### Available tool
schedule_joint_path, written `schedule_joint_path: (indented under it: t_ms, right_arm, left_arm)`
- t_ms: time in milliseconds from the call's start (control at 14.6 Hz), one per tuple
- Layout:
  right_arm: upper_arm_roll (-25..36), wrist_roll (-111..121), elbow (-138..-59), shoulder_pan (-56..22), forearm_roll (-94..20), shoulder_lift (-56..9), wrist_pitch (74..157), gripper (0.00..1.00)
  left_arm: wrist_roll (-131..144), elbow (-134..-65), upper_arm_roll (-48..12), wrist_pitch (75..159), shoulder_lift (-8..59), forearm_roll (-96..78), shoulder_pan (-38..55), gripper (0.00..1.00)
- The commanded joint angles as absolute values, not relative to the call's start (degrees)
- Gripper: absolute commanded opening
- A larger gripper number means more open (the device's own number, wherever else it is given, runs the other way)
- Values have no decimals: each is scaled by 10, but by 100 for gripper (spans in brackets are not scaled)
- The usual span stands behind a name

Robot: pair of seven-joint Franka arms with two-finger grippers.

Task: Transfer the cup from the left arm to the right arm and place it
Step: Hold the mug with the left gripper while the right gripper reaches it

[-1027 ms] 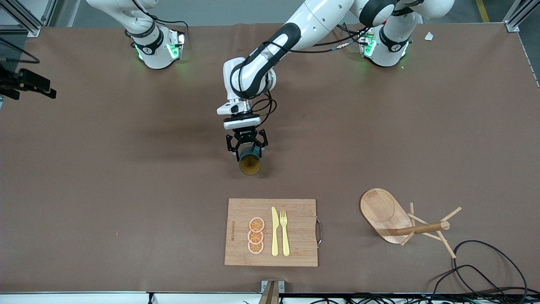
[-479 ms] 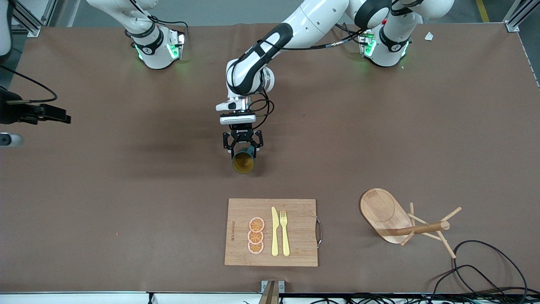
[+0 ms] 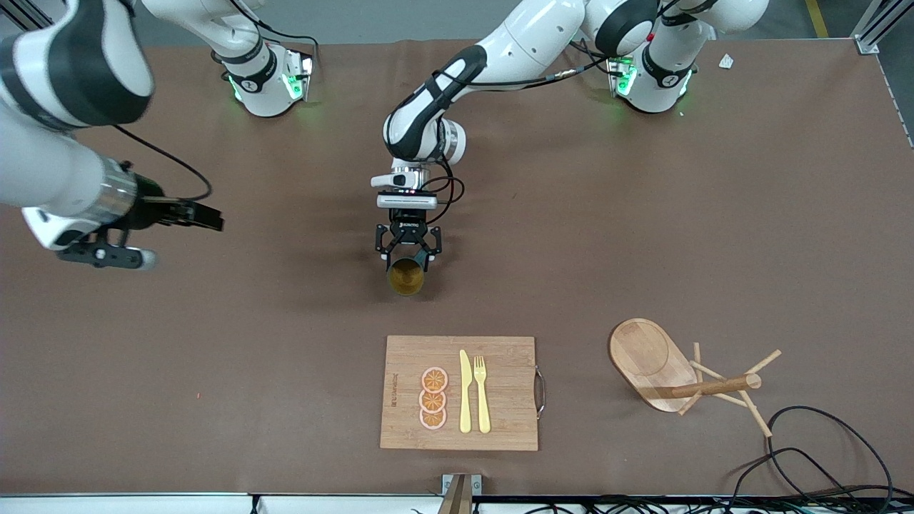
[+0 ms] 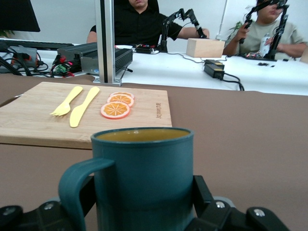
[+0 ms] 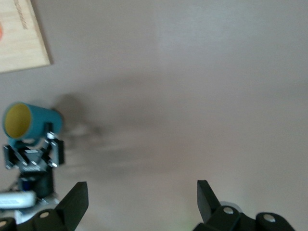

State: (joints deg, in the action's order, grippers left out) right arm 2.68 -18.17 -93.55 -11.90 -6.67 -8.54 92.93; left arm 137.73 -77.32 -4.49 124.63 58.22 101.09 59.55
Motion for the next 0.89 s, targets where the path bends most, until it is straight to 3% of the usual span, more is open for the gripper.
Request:
schedule_joint_path:
  t_ms: [0,274,411,821]
  right_arm:
    - [32,-255,-975,-173,-83,-84,985,100]
    - [32,-275,-989,-227,-107,-121,1066,100]
    - [32,-275,-989,-247,-110,-138,1095,100]
    - [32,-273,-988,-293,-112,-196,1171,100]
  left_arm:
    - [1394,-760,-37,1238,597,1038,606,87]
    - [1392,-762,-38,1237,609,1067,614,87]
    - [1394,-765,-39,1236,609,1064,625,100]
    - [1405,-790,-61,1154,598,989,656,100]
